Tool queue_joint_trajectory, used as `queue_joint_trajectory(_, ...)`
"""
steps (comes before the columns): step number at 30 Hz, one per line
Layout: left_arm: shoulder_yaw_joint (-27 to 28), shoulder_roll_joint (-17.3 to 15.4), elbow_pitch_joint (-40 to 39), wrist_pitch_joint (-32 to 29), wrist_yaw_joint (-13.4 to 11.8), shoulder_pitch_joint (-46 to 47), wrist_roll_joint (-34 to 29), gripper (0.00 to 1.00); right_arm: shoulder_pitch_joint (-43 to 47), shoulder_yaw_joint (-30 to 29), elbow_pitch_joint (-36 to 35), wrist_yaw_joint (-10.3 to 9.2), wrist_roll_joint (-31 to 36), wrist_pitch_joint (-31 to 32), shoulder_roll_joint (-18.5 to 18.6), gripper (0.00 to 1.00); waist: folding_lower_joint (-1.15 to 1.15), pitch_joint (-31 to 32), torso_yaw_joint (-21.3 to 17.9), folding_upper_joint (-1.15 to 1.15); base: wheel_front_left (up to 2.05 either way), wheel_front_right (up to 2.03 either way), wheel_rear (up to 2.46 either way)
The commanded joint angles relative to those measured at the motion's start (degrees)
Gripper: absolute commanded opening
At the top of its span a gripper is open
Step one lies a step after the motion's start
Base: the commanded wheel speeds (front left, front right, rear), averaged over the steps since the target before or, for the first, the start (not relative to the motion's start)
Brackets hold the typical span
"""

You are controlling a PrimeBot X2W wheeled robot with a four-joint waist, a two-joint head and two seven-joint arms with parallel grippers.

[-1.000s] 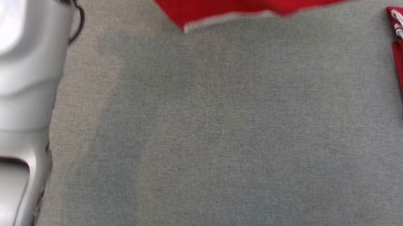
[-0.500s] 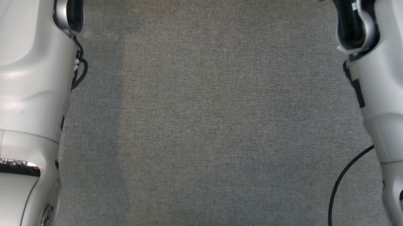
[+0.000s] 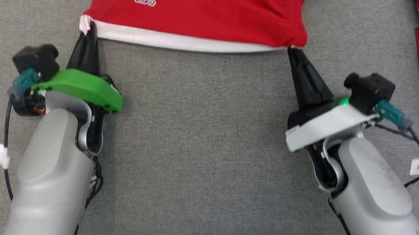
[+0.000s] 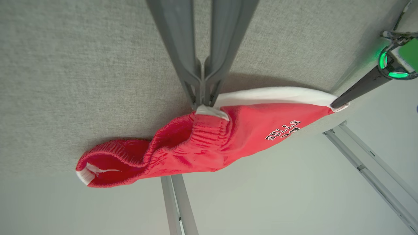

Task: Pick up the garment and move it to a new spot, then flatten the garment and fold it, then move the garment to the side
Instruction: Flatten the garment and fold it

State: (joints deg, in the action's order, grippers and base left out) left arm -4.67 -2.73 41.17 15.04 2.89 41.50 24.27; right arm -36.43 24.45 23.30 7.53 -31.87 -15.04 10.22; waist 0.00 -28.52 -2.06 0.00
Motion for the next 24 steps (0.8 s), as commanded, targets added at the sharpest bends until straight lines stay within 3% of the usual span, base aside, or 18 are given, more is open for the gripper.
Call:
queue_joint_trajectory(1,0.5,-0.4,-1.6,0.1,0.2,-2.9,-0.6,0.0,2.8,0.0,-2.2,-0.1,0.6,-0.1,0.7,0.0,0.0,2.0,-0.1,0.0,0.0,0.0,0.0)
queue_joint_trajectory(8,2.3,-0.4,-13.2,0.2,0.8,-17.8,-3.0,0.0,19.8,-2.0,-14.9,-0.11,2.9,-0.1,2.4,0.0,0.0,7.0,0.1,0.0,0.0,0.0,0.0)
queue_joint_trajectory(15,2.2,-0.4,-26.2,0.2,-2.0,-30.7,-3.7,0.0,34.9,-3.1,-24.9,-0.11,5.0,-0.2,2.4,0.0,0.0,10.8,0.3,0.0,0.0,0.0,0.0)
queue_joint_trajectory(24,0.7,-1.8,-42.0,-6.3,-5.0,-36.2,-5.6,0.0,40.5,-2.3,-31.5,-0.11,5.3,-0.1,3.0,0.0,0.0,10.3,-1.3,0.0,0.0,0.0,0.0)
